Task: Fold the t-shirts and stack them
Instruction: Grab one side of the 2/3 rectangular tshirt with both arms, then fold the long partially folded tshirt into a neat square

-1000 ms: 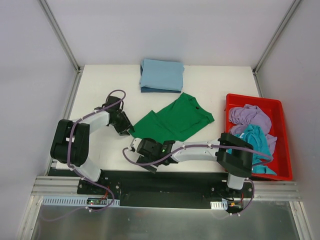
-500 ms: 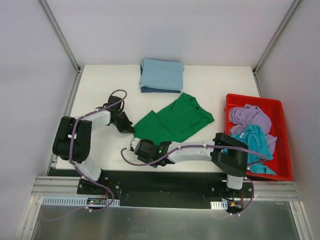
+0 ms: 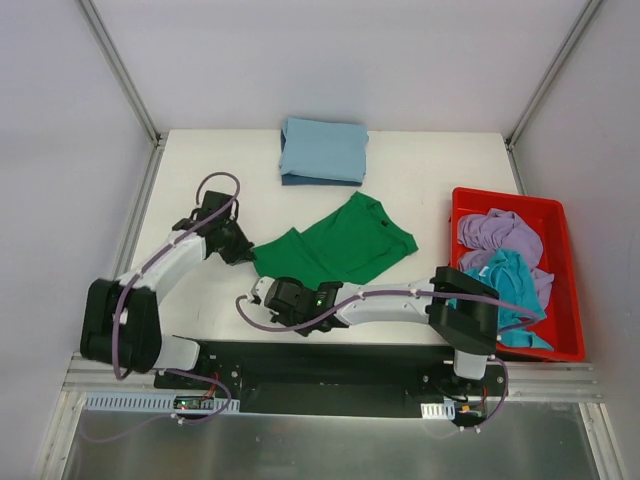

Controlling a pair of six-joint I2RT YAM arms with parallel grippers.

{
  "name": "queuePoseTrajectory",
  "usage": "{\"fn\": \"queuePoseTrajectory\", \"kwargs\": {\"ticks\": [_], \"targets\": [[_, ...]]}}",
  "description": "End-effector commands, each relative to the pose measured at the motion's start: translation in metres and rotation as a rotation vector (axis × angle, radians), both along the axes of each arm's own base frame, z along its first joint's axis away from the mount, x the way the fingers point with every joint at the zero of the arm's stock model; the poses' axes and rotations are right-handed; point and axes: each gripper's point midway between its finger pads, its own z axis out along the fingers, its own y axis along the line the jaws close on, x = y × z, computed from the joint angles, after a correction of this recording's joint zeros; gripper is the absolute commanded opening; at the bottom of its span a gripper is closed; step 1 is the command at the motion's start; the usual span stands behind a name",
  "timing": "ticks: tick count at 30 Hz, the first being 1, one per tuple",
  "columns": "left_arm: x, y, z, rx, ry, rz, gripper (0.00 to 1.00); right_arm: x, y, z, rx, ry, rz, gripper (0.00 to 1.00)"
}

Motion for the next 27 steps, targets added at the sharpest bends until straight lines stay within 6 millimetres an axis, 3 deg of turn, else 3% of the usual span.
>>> {"fn": "queuePoseTrajectory", "kwargs": {"ticks": [1,6,11,15,20,27], "targets": [[-0.011,0.051,0.038,0.199,-0.121,0.148,0.00,-0.055,0.043,0.068,0.302,0.239,0.119,0.00],[-0.027,0.077,0.087,0.262,-0.278,0.246,0.00,-0.092,0.069,0.123,0.499,0.392,0.232,0.00],[-0.029,0.077,0.124,0.224,-0.386,0.261,0.00,-0.097,0.067,0.152,0.581,0.403,0.247,0.00],[-0.016,0.062,0.137,0.155,-0.385,0.241,0.00,-0.074,0.050,0.155,0.602,0.346,0.148,0.00],[0.014,0.020,0.146,0.077,-0.373,0.146,0.00,-0.033,0.015,0.153,0.634,0.281,-0.031,0.01],[0.051,-0.023,0.145,0.114,-0.354,0.052,0.00,0.018,-0.045,0.130,0.646,0.272,-0.325,0.00]]}}
